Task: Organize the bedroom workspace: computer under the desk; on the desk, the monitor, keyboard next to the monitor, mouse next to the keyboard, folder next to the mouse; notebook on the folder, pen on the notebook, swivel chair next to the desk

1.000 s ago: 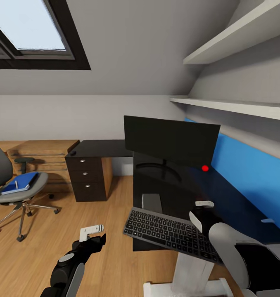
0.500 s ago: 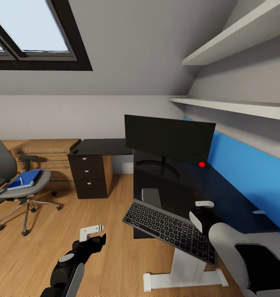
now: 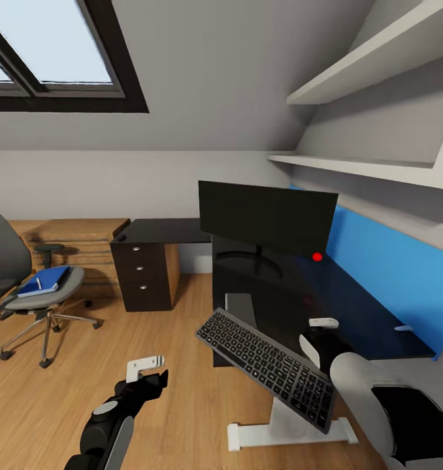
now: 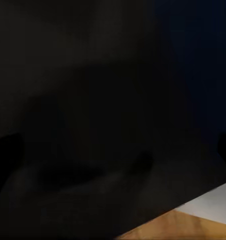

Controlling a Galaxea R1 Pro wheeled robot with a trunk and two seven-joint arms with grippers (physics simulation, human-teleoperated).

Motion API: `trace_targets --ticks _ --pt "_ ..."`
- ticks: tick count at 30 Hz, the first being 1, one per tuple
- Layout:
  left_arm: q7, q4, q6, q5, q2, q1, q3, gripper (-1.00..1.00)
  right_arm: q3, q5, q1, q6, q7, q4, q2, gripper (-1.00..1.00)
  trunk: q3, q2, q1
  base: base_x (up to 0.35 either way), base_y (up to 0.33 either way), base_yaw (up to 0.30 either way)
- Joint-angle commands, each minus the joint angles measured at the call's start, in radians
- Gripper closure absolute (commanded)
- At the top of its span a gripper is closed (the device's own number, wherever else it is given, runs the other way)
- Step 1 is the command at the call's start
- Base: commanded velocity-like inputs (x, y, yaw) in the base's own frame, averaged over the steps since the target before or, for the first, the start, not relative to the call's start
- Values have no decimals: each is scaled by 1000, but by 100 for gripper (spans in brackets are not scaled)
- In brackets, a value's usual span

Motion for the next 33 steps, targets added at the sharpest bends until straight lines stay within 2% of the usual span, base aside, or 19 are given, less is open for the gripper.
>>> trace_targets --ticks 1,6,9,14,20,27,28,33 --pt "9 -1 3 10 0 -1 -1 -100 -11 -9 0 11 2 11 0 -100 -1 -1 0 -17 4 0" --pt "9 -1 3 11 -1 -1 -2 -100 -13 -9 0 8 3 9 -1 -100 -1 -1 0 -5 1 0" --pt "9 -1 3 11 -1 0 -3 -100 -14 -9 0 -9 5 2 -4 -100 8 20 -12 0 0 0" --pt "9 -1 3 12 -2 -1 -3 -100 -18 -12 0 -123 8 -3 -15 -100 24 55 -31 0 0 0" --pt "9 0 3 12 -2 0 -3 -100 -24 -21 0 -154 9 -24 -19 -100 43 97 -54 0 0 0" --pt "9 0 3 12 -2 -1 -3 -100 -34 -76 1 -160 19 -66 -49 -100 64 146 -81 0 0 0" --pt "9 0 3 12 -2 -1 -3 -100 -36 -126 2 -156 61 -86 -67 -100 68 153 -84 0 0 0" --pt "9 0 3 12 -2 -1 -3 -100 -37 -148 4 -147 130 -106 -76 -100 83 188 -104 0 0 0"
